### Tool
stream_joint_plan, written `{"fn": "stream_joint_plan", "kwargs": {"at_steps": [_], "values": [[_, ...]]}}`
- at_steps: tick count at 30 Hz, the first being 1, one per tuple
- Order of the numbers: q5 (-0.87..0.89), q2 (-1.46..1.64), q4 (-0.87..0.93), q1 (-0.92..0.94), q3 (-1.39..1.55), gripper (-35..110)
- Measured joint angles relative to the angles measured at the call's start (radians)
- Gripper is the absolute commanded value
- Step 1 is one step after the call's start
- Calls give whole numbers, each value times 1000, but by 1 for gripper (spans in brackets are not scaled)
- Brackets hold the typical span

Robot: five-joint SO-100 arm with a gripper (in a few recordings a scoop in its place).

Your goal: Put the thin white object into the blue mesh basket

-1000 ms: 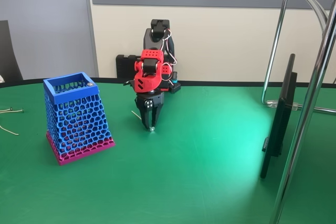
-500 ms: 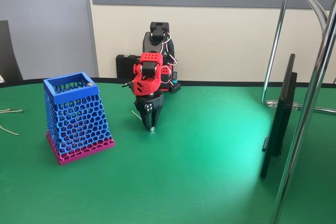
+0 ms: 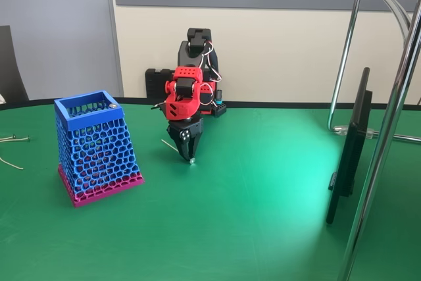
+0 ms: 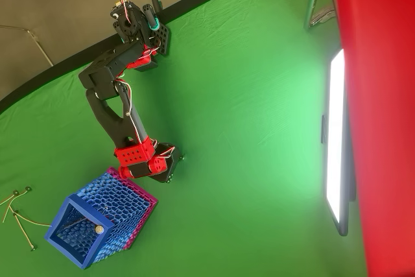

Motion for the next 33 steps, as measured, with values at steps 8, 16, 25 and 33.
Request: {"fn": "stream_joint_plan", "kwargs": {"at_steps": [8, 16, 25, 33], "values": [[-38, 63, 0, -37, 0, 1], [-153, 273, -71, -106, -55, 1], [-334, 588, -334, -97, -63, 1], [-348, 730, -627, -17, -11, 1]]}}
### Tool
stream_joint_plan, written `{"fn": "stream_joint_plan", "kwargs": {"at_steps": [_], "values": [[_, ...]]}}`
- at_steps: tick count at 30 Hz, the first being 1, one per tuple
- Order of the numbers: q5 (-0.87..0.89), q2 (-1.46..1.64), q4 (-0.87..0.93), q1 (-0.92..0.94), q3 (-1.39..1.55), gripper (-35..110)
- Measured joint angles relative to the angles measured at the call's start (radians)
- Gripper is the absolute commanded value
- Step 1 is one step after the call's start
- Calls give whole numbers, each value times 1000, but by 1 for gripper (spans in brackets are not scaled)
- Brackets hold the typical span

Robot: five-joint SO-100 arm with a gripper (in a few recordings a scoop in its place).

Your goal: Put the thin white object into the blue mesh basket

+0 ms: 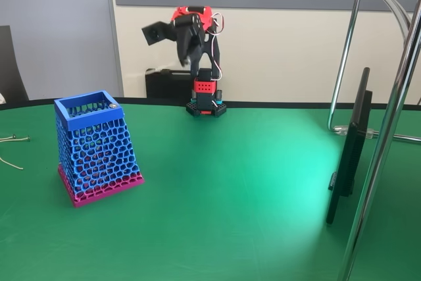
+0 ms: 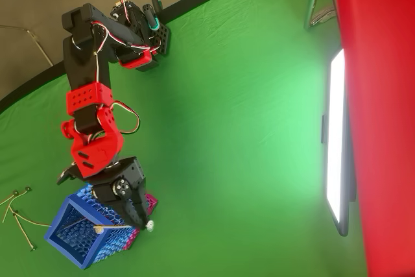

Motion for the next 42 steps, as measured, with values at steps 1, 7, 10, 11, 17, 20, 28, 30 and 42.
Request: {"fn": "stream_joint_plan", "kwargs": {"at_steps": [1, 7, 10, 11, 17, 20, 28, 30, 42], "values": [[17, 9, -25, 18, 5, 1], [156, -5, -112, 141, -5, 1], [227, -64, -129, 204, -38, 0], [253, -87, -129, 219, -52, 0], [430, -215, -87, 278, -169, 0], [531, -272, -46, 310, -221, 0], [724, -337, -46, 419, -215, 4], [727, -337, -86, 443, -166, 9], [535, -158, -238, 529, 127, 19]]}}
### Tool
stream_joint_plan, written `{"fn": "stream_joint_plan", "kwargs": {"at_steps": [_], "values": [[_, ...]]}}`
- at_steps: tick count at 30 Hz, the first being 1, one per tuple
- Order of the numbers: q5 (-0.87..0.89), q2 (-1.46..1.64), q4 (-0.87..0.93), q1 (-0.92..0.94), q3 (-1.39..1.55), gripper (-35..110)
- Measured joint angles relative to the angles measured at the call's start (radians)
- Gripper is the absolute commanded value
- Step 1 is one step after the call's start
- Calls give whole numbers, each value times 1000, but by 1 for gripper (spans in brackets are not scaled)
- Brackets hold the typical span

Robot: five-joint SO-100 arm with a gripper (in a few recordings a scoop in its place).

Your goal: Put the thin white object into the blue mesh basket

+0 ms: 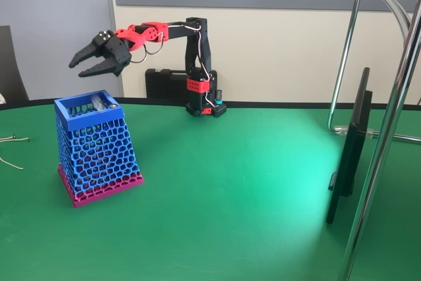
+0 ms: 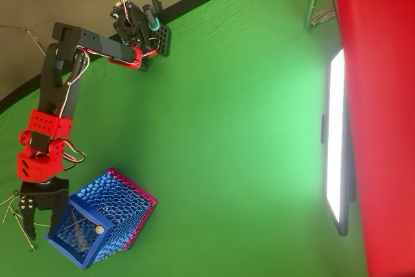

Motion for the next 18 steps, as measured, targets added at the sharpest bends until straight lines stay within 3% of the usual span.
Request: {"fn": "stream_joint_plan", "kwargs": {"at_steps": [12, 18], "values": [[-259, 379, -2, -103, 328, 16], [-442, 607, 92, -221, 500, 13]]}}
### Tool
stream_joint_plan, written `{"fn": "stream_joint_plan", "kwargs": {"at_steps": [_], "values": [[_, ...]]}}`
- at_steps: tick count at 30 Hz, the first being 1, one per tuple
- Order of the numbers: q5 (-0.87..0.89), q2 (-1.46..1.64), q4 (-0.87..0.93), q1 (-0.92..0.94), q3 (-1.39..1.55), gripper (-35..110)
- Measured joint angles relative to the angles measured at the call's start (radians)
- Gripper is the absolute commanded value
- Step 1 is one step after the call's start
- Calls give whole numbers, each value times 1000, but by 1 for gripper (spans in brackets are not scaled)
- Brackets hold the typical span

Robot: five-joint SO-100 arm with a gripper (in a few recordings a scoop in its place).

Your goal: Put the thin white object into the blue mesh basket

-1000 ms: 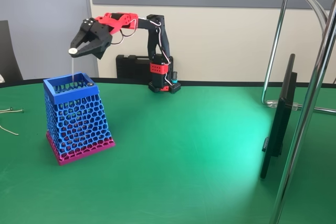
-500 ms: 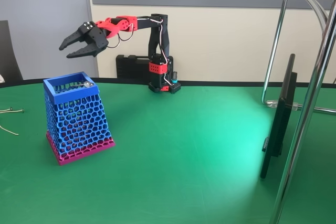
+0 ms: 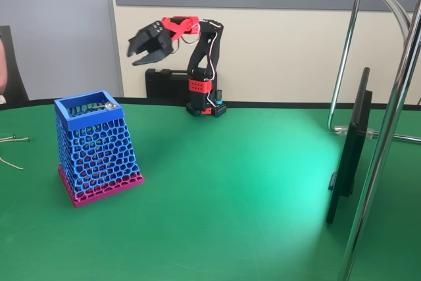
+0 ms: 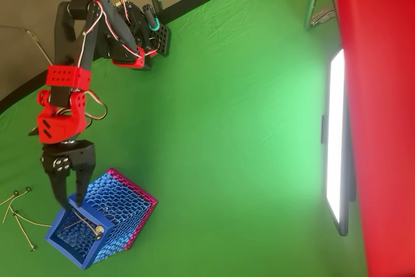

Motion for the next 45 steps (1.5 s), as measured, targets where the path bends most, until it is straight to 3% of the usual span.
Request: {"fn": "stream_joint_plan", "kwargs": {"at_steps": [10, 18, 28, 34, 45], "values": [[-250, 365, 78, -224, 373, 9], [-314, 629, 78, -342, 724, 0], [-347, 908, 163, -393, 977, 0], [-368, 1086, 253, -420, 1068, 0], [-393, 1109, 411, -419, 1071, 1]]}}
